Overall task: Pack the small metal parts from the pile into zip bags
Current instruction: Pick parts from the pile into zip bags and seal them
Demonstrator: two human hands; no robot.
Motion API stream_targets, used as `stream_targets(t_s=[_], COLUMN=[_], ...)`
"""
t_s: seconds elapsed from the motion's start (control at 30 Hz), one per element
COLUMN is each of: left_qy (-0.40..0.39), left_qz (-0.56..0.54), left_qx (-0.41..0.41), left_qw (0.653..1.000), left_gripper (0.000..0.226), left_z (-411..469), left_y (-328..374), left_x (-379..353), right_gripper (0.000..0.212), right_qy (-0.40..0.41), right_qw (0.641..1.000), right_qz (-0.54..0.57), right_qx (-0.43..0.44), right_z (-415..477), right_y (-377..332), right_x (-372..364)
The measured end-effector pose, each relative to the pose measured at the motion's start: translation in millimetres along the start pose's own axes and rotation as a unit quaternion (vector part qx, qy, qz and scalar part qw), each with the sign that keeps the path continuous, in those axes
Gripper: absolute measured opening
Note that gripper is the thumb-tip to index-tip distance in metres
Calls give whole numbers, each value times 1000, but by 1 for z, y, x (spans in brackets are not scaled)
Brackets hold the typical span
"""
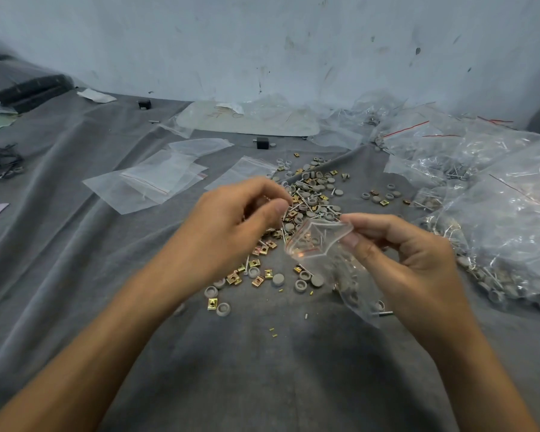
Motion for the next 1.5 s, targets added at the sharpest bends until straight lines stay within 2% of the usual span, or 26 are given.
stream_targets(t_s=[0.1,0.2,0.3,0.37,0.57,0.73,0.93,1.07,1.17,1.3,1.37,1.5], left_qy=[-12,-131,-221,-239,-198,-173,-121,-49,16,41,45,24], left_qz=[118,240,300,339,363,306,358,241,51,-198,-238,-241], left_qx=[44,83,66,44,13,54,42,80,111,118,117,113], left_qw=[992,958,926,909,910,935,925,966,992,972,963,964], left_gripper=[8,9,30,29,19,11,10,10,13,15,16,15], left_z=[3,-4,-13,-16,-15,-21,-20,-14,-9,-7,-8,-8], left_y=[-24,-43,-52,-55,-51,-49,-45,-42,-35,-18,-12,-8], left_x=[5,-18,-43,-53,-56,-49,-42,-18,5,8,2,-14], right_gripper=[21,21,21,21,21,21,22,21,21,25,26,25], right_qy=[15,21,20,19,18,19,14,9,-8,-14,-15,-15], right_qw=[1000,1000,1000,1000,1000,1000,1000,1000,1000,1000,1000,1000], right_qz=[-1,-1,-3,-4,-7,-3,-8,-12,-21,-23,-21,-19], right_qx=[0,0,0,-2,-4,0,2,-2,-6,-4,-4,-8], right_z=[0,1,1,0,0,0,0,0,-1,-1,-2,-2], right_y=[3,3,2,1,1,1,1,1,1,-2,-3,-3], right_x=[3,3,3,3,4,5,4,5,0,-7,-8,-8])
Point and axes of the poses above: each hand's wrist, its own z-axis towards the middle knuckle, its own x-axis out of the back of the hand, y = z × x, the point moved 8 cm from there along z, towards the middle knuckle, and after that the axes turned 6 degrees about x, right-handed, at the moved point
